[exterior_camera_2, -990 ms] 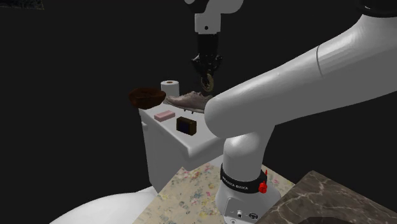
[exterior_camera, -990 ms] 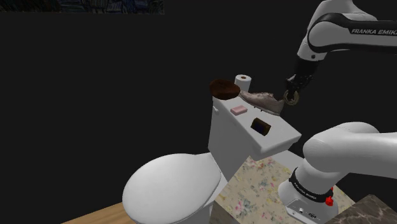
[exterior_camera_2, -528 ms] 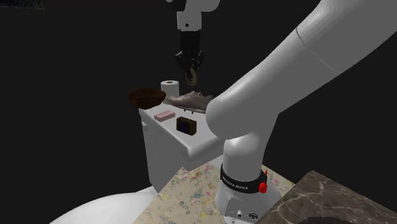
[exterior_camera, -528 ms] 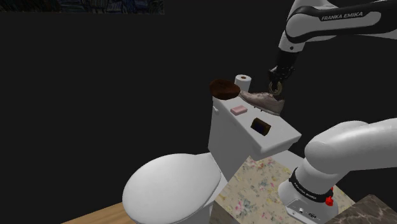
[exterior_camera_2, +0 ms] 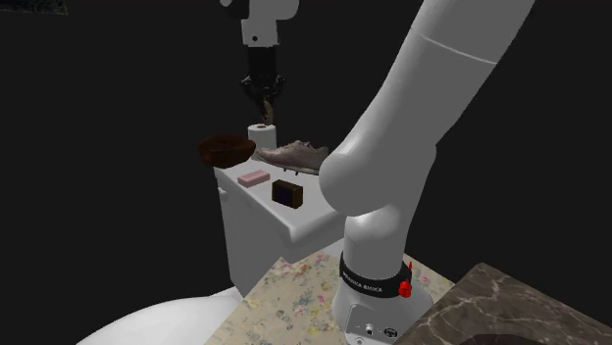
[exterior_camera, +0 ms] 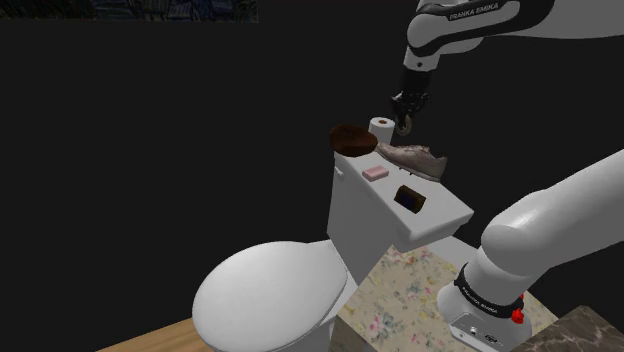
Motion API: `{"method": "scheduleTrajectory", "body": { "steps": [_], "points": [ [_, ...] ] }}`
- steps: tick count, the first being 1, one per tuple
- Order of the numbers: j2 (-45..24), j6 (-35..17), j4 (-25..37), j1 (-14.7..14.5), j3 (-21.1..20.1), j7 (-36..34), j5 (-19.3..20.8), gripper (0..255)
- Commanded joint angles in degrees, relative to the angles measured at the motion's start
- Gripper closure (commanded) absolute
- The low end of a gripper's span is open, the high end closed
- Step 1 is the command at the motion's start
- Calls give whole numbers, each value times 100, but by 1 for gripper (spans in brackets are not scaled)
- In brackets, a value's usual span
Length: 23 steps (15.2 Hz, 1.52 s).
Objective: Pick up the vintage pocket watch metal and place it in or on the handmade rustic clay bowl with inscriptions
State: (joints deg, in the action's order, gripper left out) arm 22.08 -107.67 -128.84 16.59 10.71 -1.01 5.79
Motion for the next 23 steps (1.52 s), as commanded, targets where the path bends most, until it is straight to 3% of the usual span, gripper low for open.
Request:
{"method": "scheduleTrajectory", "body": {
  "steps": [1, 14, 23],
  "points": [
    [-456, -36, 416, -59, -6, -14, -83, 255],
    [-3306, 496, 3755, -216, -103, -82, -609, 255],
    [-3360, -179, 3132, -219, -110, -88, -618, 255]
  ]
}}
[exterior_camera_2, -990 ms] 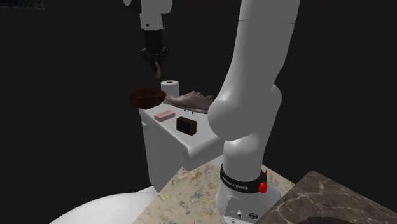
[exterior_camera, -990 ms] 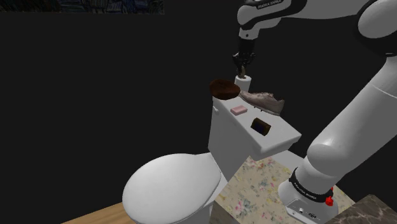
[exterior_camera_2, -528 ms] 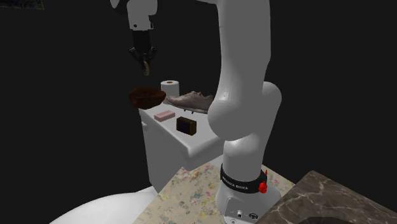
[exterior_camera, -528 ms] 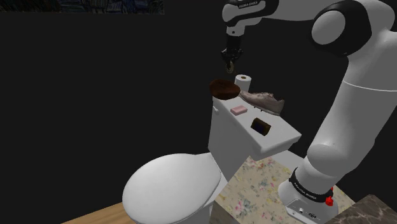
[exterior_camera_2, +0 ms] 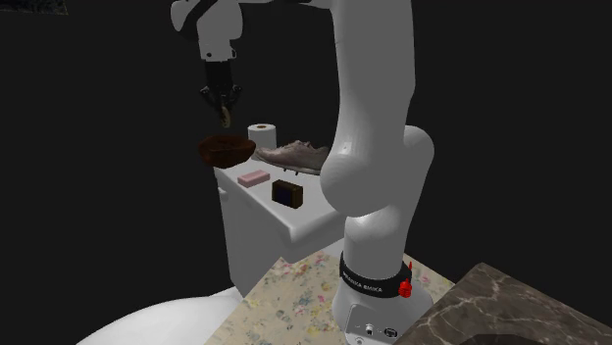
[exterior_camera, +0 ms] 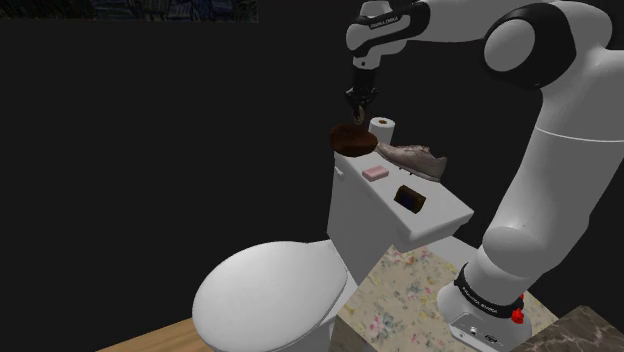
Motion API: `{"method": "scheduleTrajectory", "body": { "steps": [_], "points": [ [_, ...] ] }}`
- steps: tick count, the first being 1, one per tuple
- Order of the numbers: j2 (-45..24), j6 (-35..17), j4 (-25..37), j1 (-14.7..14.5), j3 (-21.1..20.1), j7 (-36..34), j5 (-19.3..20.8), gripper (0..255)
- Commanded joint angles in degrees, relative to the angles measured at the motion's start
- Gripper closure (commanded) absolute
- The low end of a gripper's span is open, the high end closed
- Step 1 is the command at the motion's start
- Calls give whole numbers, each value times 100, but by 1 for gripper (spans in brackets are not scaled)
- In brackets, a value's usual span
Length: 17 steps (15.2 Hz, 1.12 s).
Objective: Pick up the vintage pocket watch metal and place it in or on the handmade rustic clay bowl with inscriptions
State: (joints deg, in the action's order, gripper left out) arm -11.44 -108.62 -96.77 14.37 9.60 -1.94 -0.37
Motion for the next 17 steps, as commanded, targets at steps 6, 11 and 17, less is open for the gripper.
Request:
{"method": "scheduleTrajectory", "body": {
  "steps": [6, 11, 17],
  "points": [
    [-110, -559, -447, 5, -4, 9, -20, 255],
    [-110, -559, -447, 5, -4, 9, -20, 255],
    [-110, -559, -448, 5, -4, 9, -20, 0]
  ]
}}
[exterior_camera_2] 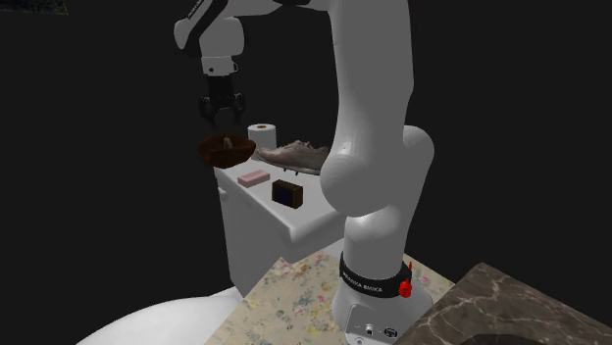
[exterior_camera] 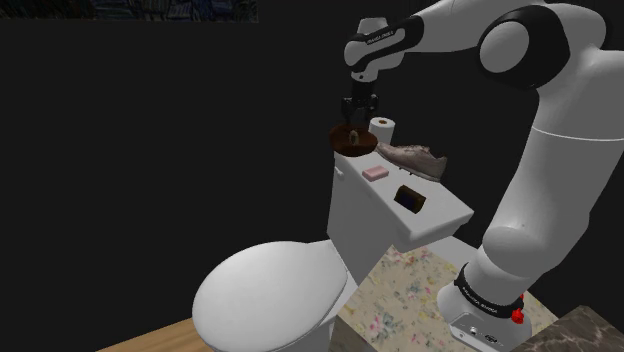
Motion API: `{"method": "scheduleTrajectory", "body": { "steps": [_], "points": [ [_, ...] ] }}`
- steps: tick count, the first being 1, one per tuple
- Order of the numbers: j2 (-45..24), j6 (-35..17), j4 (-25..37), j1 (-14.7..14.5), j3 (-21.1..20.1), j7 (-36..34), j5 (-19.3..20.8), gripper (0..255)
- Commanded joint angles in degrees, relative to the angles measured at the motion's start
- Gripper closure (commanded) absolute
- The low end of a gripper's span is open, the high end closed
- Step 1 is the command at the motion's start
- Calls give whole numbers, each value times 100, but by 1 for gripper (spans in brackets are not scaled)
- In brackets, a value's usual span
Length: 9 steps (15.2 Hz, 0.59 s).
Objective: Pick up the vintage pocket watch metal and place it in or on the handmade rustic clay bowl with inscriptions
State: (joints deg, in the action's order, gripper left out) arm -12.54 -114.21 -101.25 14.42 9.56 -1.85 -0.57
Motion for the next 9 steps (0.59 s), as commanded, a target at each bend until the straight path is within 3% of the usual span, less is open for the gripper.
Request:
{"method": "scheduleTrajectory", "body": {
  "steps": [1, 3, 7, 9],
  "points": [
    [0, 0, 0, 0, 0, 0, 0, 0],
    [0, 0, 0, 0, 0, 0, 0, 0],
    [141, 685, 546, -11, 3, -17, 26, 0],
    [142, 685, 545, -11, 3, -17, 26, 0]
  ]
}}
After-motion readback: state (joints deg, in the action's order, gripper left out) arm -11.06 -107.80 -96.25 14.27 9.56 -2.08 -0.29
